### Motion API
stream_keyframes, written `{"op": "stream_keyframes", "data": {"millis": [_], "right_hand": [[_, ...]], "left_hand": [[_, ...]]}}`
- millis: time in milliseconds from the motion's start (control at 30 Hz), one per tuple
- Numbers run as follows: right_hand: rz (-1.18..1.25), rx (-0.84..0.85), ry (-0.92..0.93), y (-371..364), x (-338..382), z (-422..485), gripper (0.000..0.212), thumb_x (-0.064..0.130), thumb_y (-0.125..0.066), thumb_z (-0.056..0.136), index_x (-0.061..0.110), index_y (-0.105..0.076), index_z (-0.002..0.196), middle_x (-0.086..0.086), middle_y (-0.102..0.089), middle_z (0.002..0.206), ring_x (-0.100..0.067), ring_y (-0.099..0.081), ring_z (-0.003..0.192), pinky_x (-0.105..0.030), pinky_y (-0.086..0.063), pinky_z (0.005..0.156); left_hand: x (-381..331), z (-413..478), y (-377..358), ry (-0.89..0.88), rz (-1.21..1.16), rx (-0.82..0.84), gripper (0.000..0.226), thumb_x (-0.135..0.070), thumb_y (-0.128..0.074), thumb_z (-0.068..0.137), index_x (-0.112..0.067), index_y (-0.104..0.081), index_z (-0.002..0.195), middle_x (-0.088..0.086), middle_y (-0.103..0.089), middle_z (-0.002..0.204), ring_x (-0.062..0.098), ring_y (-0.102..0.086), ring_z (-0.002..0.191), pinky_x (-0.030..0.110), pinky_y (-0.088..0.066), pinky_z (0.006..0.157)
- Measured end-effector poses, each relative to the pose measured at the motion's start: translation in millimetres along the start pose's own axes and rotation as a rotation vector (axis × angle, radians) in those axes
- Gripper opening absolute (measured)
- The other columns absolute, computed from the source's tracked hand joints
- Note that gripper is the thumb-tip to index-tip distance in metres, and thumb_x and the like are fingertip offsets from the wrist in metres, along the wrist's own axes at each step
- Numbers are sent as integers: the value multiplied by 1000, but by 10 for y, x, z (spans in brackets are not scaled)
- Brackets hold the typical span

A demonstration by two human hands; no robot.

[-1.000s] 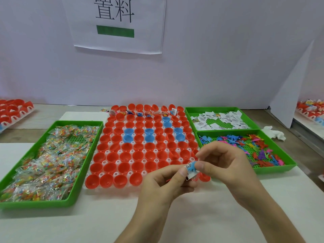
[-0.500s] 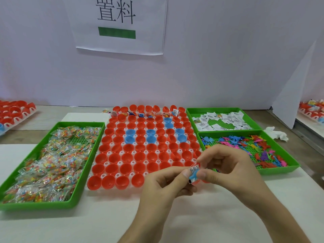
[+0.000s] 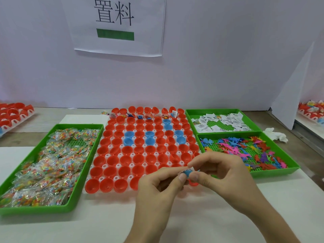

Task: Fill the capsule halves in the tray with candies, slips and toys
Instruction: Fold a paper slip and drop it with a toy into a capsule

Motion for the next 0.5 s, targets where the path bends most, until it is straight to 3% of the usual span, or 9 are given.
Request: {"op": "stream_keyframes", "data": {"millis": [100,200,300,500], "right_hand": [[-54,-45,48,-48,12,-5,20,8,-82,79,26,-77,88,-1,-76,85,-21,-73,78,-37,-60,73],[-67,-56,87,-100,40,0,15,15,-80,79,28,-76,86,4,-76,82,-17,-74,74,-26,-58,69],[-9,-44,49,-87,26,30,13,18,-80,79,29,-77,86,-1,-76,85,-19,-73,77,-26,-58,70],[18,148,-33,-115,68,229,7,16,-80,80,19,-78,86,-9,-76,83,-22,-75,73,-29,-59,63]], "left_hand": [[20,-3,58,-27,11,-65,30,-6,-75,83,-34,-82,91,0,-80,89,19,-76,86,22,-59,77],[26,3,107,-44,0,-116,29,-1,-77,80,-29,-80,86,5,-79,82,25,-76,77,23,-59,70],[16,2,118,-57,-15,-139,28,3,-78,78,-24,-80,82,6,-78,79,24,-76,75,21,-58,68],[-3,14,148,-87,-100,-185,16,-19,-79,65,-17,-79,81,12,-76,75,24,-74,67,23,-59,63]]}}
Point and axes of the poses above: each hand's wrist, its own z-axis towards the middle knuckle, its own y-axis out of the back of the hand, x = y × z, the point moved 7 cm from there along z, towards the middle knuckle
